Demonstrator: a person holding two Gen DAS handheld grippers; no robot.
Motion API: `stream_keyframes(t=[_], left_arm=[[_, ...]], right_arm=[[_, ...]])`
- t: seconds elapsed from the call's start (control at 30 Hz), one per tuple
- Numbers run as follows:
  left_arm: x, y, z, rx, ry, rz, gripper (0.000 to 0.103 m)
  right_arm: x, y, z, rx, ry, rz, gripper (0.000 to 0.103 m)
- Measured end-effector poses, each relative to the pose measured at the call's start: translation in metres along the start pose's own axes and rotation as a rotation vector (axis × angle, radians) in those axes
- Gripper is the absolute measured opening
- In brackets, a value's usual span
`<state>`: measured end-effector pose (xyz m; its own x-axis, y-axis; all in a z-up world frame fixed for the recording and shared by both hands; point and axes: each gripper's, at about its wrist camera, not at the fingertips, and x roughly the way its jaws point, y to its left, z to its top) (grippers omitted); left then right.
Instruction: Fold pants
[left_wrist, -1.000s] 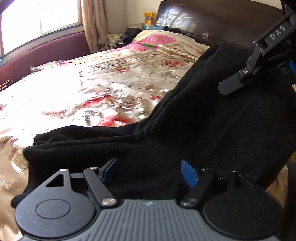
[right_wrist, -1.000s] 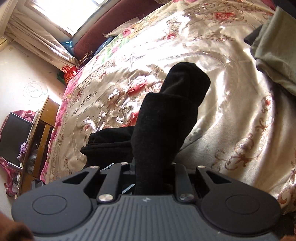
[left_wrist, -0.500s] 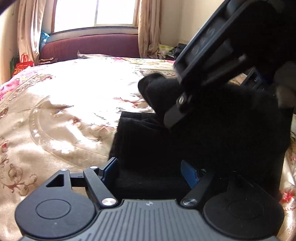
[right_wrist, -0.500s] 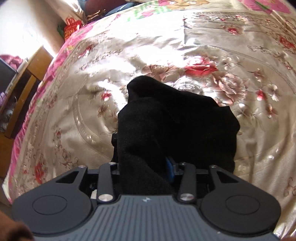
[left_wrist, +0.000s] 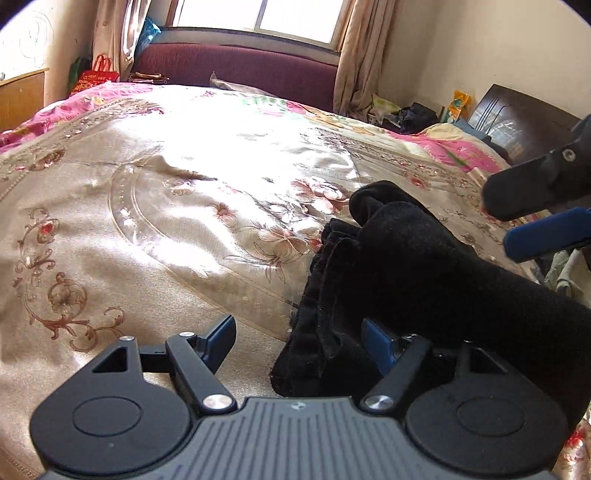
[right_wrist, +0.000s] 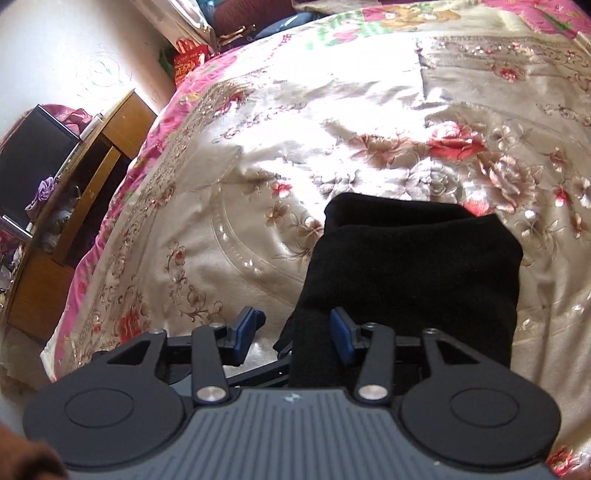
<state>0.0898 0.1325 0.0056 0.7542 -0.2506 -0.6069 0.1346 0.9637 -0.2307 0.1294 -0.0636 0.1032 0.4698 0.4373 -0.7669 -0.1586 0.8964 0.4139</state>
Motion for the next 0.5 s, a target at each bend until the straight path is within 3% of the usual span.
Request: stream_keyframes(t=[0.1, 0.23, 0.37, 0.5], left_arm=[[-0.012, 0.006, 0.000, 0.002, -0.034, 0.059, 0.088], [-0.047, 0.021, 0.003, -0.052, -0.117, 0.123, 0.088], [-0.083, 0.008, 0.002, -0.051, -0.184, 0.018, 0.089], [-0.101, -0.042, -0.003, 0.112, -0.207, -0.091, 0.093]], right_arm=[[-0.004, -0.004, 0.001, -0.097, -0.064, -0.137, 0.047], [0.019, -0.014, 0.003, -0.239, -0.056, -0.235, 0.047], [0.042, -0.016, 0.006, -0.447, -0.070, -0.247, 0.047], [0.046, -0.008, 0.025, -0.622, -0.047, -0.150, 0.047]])
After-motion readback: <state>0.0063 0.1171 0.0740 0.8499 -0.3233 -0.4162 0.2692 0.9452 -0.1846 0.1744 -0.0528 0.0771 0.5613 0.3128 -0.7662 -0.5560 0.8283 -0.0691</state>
